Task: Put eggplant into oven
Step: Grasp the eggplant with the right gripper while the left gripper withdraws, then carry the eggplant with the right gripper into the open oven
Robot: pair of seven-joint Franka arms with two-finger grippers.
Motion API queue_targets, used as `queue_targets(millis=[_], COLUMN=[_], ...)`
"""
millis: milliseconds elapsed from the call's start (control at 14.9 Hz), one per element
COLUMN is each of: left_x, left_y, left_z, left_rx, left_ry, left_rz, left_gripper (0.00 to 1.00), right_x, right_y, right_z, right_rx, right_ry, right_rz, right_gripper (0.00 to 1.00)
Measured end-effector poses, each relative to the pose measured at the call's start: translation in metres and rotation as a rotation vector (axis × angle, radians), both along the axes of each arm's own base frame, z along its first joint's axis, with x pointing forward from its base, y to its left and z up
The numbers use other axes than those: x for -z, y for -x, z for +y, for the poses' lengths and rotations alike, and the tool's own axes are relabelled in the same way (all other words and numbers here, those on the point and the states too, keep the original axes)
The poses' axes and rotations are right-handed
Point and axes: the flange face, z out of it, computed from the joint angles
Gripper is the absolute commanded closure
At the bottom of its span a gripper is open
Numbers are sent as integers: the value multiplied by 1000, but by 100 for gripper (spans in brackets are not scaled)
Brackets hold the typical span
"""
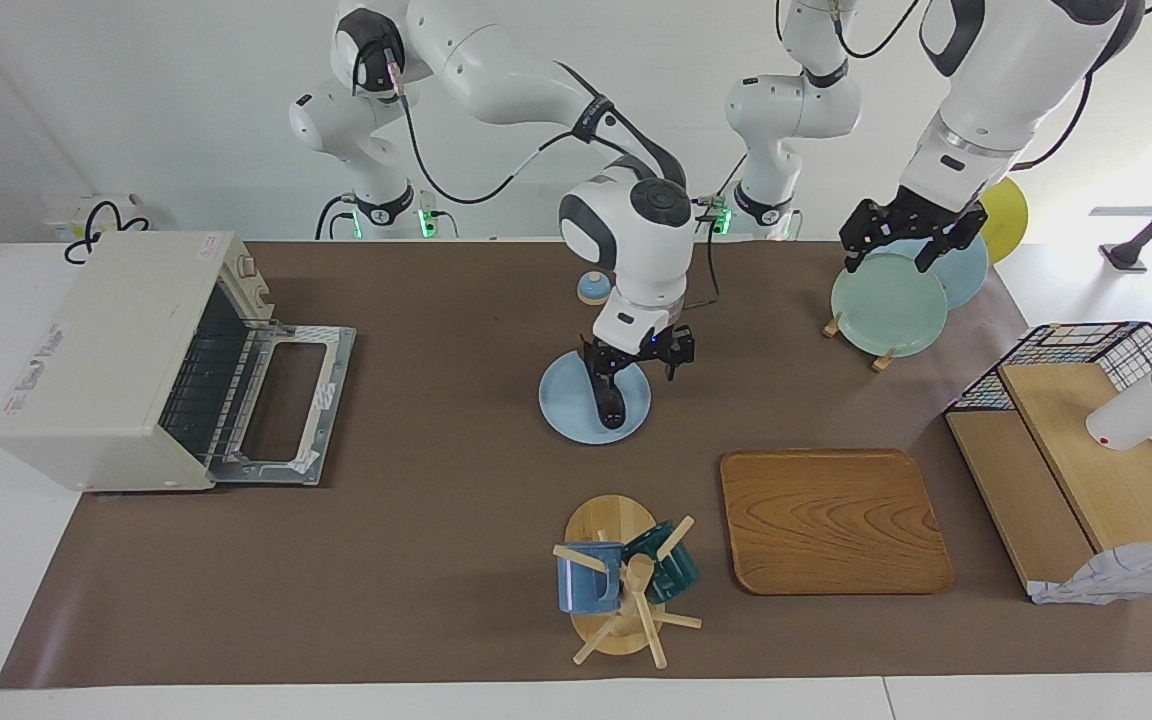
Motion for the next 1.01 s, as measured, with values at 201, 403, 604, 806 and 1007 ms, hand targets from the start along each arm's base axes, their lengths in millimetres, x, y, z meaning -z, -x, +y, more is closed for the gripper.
queue_targets(millis=[201,403,604,806,1007], left_x=[1,-5,-5,-1,2], left_y=[-4,-13,-18,-20,-20], left_z=[0,6,11,9,7], left_rx=[12,8,17,32,36], left_ry=[-1,0,1,1,0], left_rz=[2,-8,-12,-3,1], left_gripper=[0,0,0,0,0], right_x=[30,48,57,67,74], right_y=[36,38,38,42,45], right_z=[40,44,43,40,38], right_rx=[-84,-123,-139,-156,-165], right_ry=[77,114,128,154,163], right_rz=[-52,-84,-98,-98,-100], right_gripper=[8,44,57,60,91])
